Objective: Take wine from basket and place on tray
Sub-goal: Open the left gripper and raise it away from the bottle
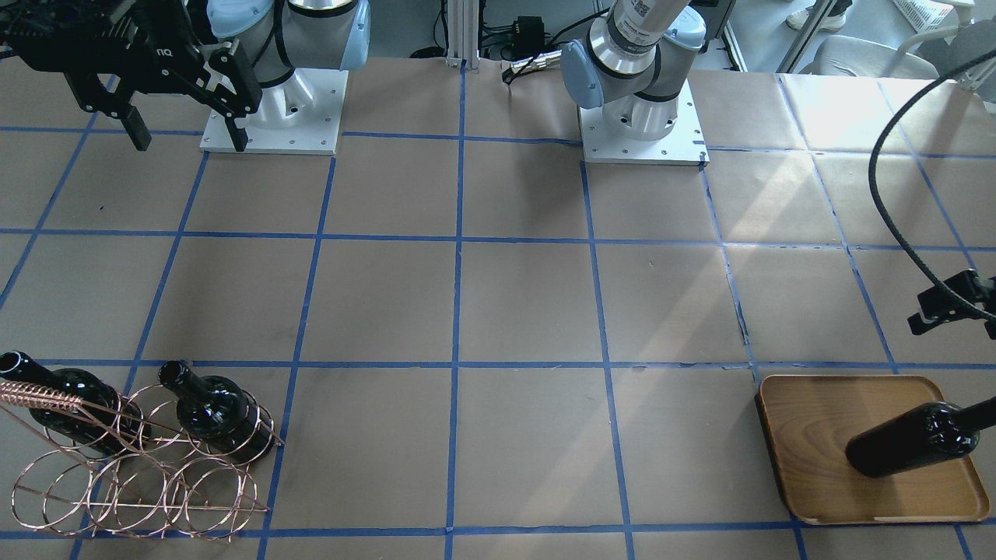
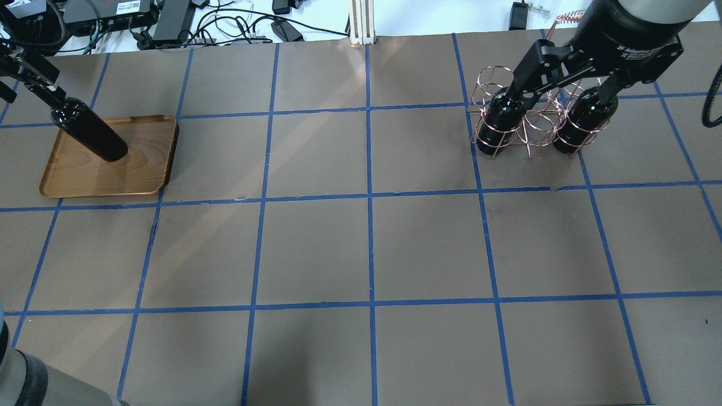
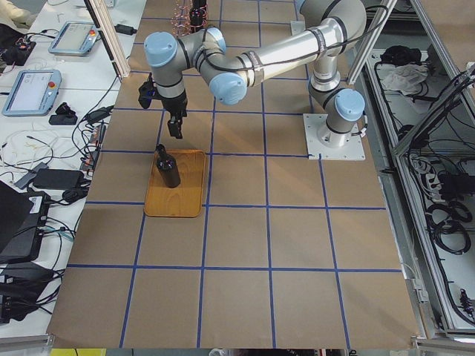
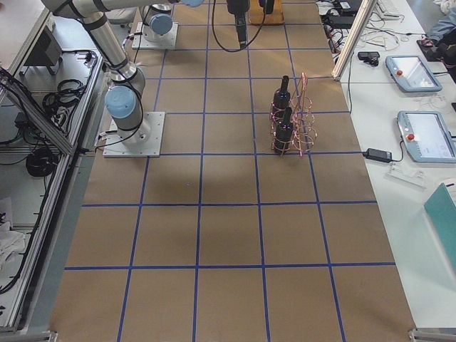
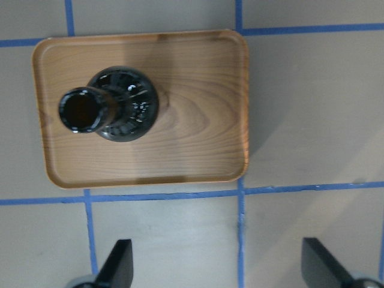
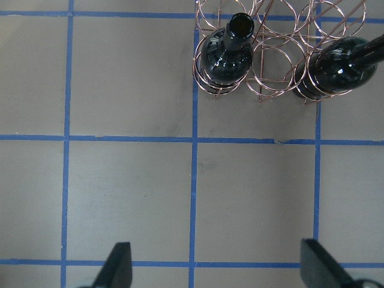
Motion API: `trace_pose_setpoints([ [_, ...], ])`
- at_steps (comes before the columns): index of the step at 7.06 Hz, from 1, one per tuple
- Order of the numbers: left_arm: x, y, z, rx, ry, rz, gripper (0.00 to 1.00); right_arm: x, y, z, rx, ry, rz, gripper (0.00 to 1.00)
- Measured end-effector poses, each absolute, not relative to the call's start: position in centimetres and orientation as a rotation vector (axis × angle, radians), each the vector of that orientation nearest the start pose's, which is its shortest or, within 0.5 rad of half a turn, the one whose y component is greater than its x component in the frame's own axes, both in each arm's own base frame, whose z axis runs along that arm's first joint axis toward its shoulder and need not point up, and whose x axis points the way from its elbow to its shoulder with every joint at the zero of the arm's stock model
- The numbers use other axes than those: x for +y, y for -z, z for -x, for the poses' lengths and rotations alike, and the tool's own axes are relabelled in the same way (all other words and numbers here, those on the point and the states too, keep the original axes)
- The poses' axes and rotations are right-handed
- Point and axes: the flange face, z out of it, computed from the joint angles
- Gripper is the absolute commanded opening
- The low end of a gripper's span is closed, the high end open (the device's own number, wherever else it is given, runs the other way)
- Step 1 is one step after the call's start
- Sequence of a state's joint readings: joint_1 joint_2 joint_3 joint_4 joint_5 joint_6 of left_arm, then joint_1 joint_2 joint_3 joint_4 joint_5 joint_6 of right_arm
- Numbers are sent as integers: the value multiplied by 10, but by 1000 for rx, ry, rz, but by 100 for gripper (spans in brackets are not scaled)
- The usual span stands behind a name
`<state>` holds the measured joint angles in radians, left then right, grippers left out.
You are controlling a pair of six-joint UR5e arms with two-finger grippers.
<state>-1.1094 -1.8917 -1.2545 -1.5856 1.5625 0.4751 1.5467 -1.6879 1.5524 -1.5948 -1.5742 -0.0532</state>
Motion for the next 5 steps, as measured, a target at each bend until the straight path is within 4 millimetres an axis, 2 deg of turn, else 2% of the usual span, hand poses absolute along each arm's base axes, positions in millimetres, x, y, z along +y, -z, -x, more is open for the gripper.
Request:
trace_pose_setpoints([
  [3, -578, -512, -14, 3149, 40, 53, 100, -457, -555, -121, 3139, 255, 43, 100],
  [4, -560, -524, 32, 3149, 67, 50, 100, -458, -556, -121, 3138, 263, 32, 100],
  [5, -541, -531, 69, 3151, 89, 32, 100, -458, -556, -121, 3135, 268, -12, 100],
])
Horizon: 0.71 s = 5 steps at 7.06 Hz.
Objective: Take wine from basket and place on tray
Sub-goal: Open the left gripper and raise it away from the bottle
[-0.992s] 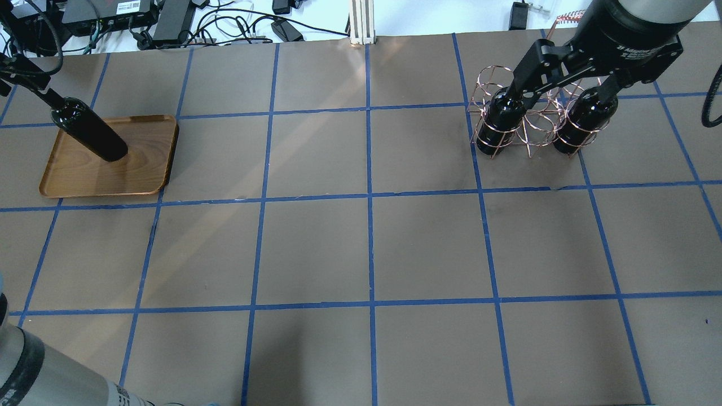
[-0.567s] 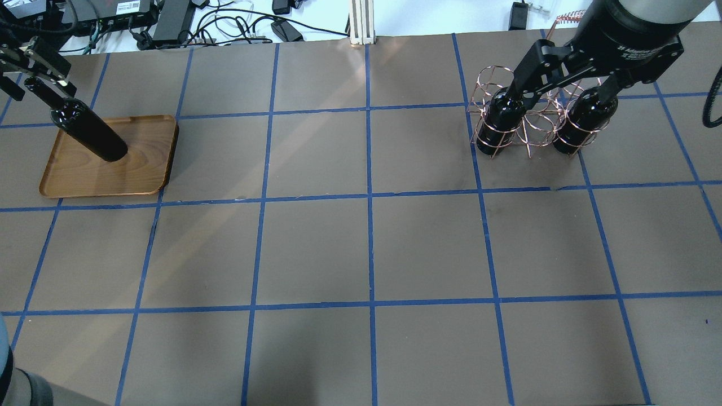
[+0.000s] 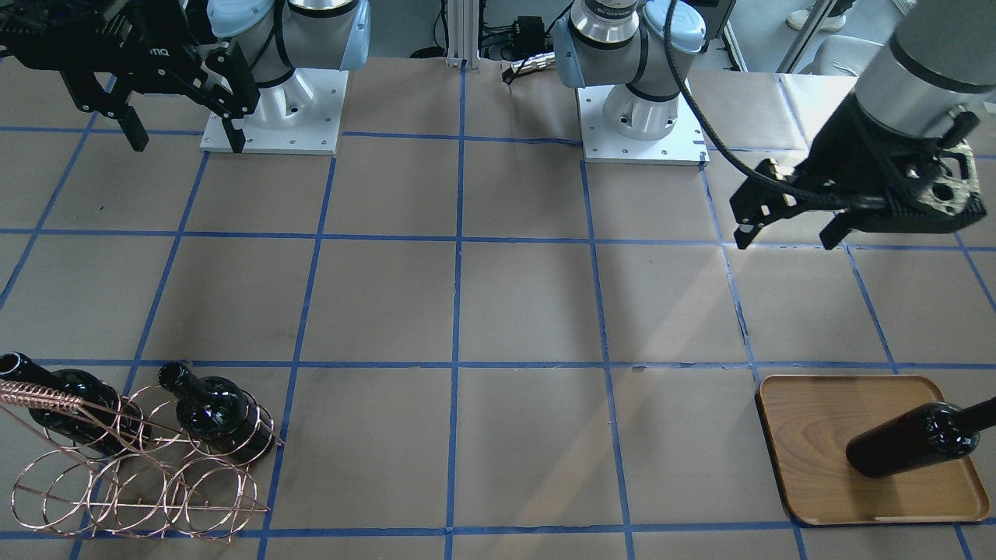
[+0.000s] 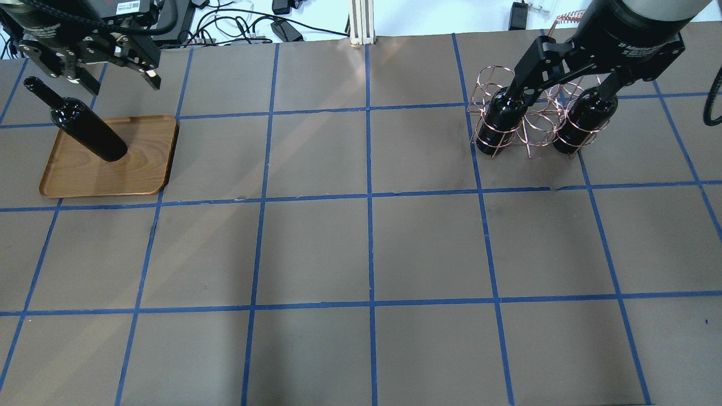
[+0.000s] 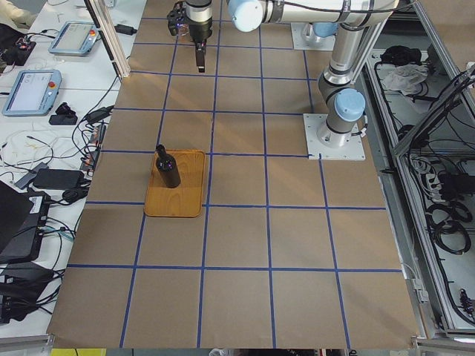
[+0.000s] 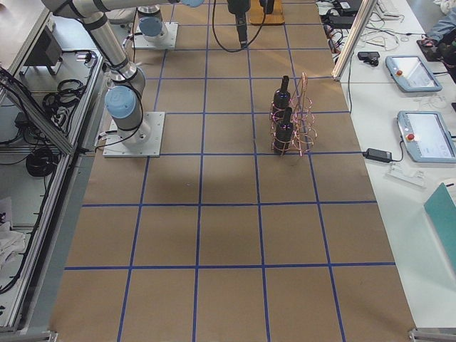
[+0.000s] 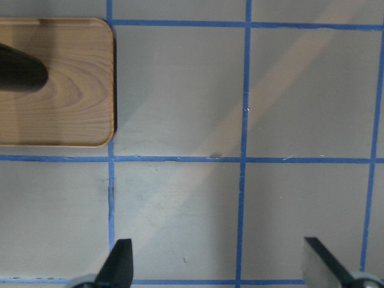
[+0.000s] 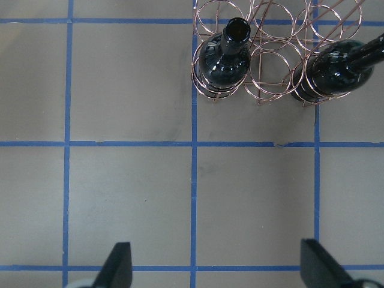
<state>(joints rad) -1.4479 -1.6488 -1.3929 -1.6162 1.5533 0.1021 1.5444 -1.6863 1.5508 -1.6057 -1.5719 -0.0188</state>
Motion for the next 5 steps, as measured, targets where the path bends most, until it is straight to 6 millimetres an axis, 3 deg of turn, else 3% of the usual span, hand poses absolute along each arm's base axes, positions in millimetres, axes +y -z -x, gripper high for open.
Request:
trace_pose_setpoints([
  [2, -512, -538, 121, 3154, 113, -10, 100, -457, -555, -122, 3128, 259, -108, 100],
  [3, -503, -540, 136, 3156, 119, -16, 100, -457, -555, -123, 3122, 255, -129, 100],
  [5, -496, -539, 147, 3156, 117, -26, 100, -457, -554, -124, 3111, 255, -143, 100],
])
